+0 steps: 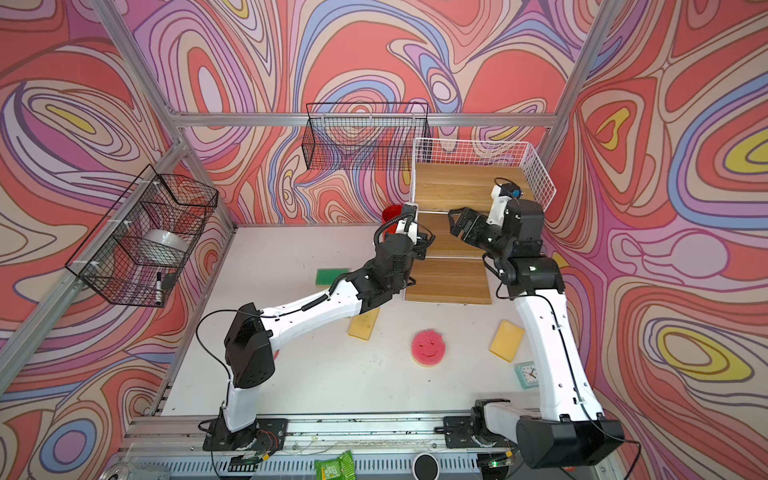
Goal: Place and organize the cleaning sponges onto the shelf
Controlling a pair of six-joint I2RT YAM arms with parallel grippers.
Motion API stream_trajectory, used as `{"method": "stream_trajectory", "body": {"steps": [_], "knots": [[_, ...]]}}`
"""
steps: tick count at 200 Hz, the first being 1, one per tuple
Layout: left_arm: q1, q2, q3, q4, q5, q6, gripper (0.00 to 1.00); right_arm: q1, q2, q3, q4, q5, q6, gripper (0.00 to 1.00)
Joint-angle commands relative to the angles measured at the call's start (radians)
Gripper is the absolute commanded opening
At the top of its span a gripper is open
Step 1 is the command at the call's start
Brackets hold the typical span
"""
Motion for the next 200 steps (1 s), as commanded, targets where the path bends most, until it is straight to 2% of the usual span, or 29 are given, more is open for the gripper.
{"method": "stream_trajectory", "body": {"steps": [1,93,141,175,200], "knots": [[0.031,-0.144,-0.051,-0.004,-0.093,0.112,0.00,-0.006,0.048,0.012,0.005,-0.007,0.009,0.98],[0.119,-0.307,-0.266,0.015,-0.116,0.063,0.00,-0.001,0.104,-0.024,0.126,-0.155,0.097,0.96],[0.135,-0.397,-0.354,0.060,-0.124,0.112,0.00,0.094,0.153,0.025,0.105,-0.086,0.071,0.95],[0.183,-0.458,-0.416,0.038,-0.123,0.089,0.00,0.152,0.191,0.050,0.105,-0.052,0.065,0.95],[0.246,-0.490,-0.434,-0.058,-0.081,0.018,0.00,0.194,0.218,0.069,0.106,-0.034,0.060,0.95]]}}
